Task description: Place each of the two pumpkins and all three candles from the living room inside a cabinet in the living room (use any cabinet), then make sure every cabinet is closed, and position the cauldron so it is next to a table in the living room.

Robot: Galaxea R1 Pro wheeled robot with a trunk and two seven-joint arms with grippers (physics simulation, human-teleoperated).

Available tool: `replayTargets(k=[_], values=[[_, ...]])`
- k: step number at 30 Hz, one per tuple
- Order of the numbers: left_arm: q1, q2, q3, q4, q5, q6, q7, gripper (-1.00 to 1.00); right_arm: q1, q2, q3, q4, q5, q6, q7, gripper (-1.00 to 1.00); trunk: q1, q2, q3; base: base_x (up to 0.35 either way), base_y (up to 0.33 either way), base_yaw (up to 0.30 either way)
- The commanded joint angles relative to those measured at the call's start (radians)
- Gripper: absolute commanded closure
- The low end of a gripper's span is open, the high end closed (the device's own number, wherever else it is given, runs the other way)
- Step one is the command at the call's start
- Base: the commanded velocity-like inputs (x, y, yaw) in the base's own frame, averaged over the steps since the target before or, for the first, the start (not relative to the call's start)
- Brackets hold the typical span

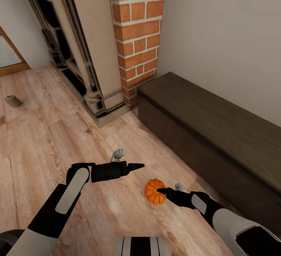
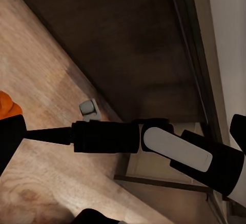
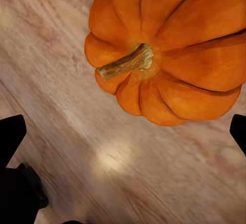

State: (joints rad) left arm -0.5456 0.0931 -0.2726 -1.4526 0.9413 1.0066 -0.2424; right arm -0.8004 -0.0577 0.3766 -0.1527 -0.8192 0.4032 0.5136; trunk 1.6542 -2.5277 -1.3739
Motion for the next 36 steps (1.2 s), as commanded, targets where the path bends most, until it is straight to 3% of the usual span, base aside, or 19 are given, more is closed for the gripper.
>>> replayTargets(k=[1,4,13,36], values=[[-0.001,0.0,0.0,0.0,-0.009,0.001,-0.009,-1.0,0.0,-0.001,0.004,-0.001,-0.006,0.005,0.001,-1.0,0.0,0.0,-0.001,0.004,0.0,0.0],[-0.001,0.0,0.0,0.0,-0.009,0.001,-0.009,-1.0,0.0,-0.001,0.004,-0.001,-0.006,0.004,0.001,-1.0,0.0,0.0,-0.001,0.001,0.0,0.0],[-0.001,0.0,0.0,0.0,-0.009,0.002,-0.012,-1.0,0.0,-0.001,0.004,0.0,-0.006,0.003,0.002,-1.0,0.004,-0.002,-0.035,0.0,0.0,0.0],[-0.001,0.0,-0.001,0.0,-0.008,0.001,-0.012,-1.0,0.003,0.0,0.005,0.002,-0.003,-0.091,0.005,-1.0,0.004,-0.002,-0.035,0.053,0.0,0.0]])
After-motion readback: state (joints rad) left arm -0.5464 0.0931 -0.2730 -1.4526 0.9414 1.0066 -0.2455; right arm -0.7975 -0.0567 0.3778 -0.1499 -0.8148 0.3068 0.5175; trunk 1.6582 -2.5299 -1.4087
